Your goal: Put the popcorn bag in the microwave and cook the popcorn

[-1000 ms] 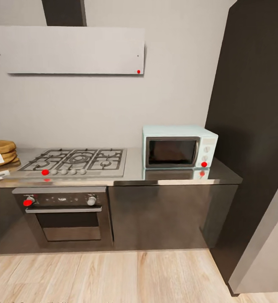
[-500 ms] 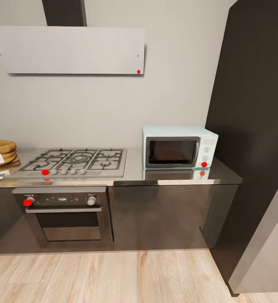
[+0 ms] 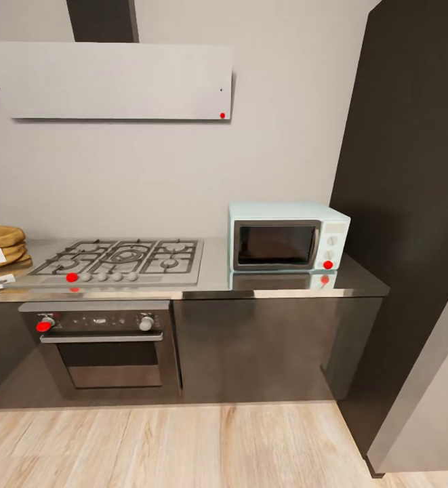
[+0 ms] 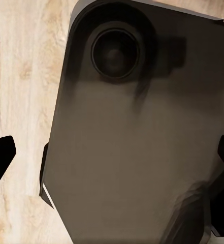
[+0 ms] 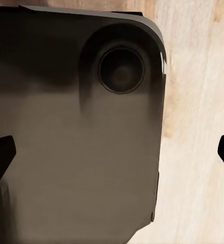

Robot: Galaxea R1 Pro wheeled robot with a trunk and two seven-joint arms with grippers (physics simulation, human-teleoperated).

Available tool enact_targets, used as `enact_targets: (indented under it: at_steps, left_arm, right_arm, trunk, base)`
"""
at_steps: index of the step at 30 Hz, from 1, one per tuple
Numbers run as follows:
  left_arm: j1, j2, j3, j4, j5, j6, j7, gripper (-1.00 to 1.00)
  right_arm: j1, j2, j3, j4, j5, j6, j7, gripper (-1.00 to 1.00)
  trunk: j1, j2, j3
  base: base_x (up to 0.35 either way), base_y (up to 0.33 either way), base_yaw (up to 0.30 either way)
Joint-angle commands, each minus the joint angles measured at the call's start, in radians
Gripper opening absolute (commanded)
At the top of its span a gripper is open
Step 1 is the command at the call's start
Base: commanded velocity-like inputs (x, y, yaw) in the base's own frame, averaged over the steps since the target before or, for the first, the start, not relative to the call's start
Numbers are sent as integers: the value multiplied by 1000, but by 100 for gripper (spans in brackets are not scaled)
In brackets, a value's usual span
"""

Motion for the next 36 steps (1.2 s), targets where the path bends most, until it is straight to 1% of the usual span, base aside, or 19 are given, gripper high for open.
enact_targets:
  at_steps: [1,11,30,36]
  left_arm:
    - [0,0,0,-1,5,-1,0,100]
    - [0,0,0,-1,6,-1,0,100]
    - [0,1,0,-1,6,-1,0,100]
    - [0,1,0,-1,6,-1,0,100]
  right_arm:
    - [0,0,1,0,1,-3,0,100]
    - [0,-1,0,1,1,-3,0,100]
    - [0,-6,-1,2,1,-3,0,100]
    - [0,-3,-1,2,1,-3,-1,100]
  trunk:
    - [0,0,-1]
    - [0,0,-1]
    - [0,0,-1]
    - [0,0,-1]
  base:
    - [0,-126,0]
    - [0,-189,0]
    - [0,-274,0]
    - [0,-277,0]
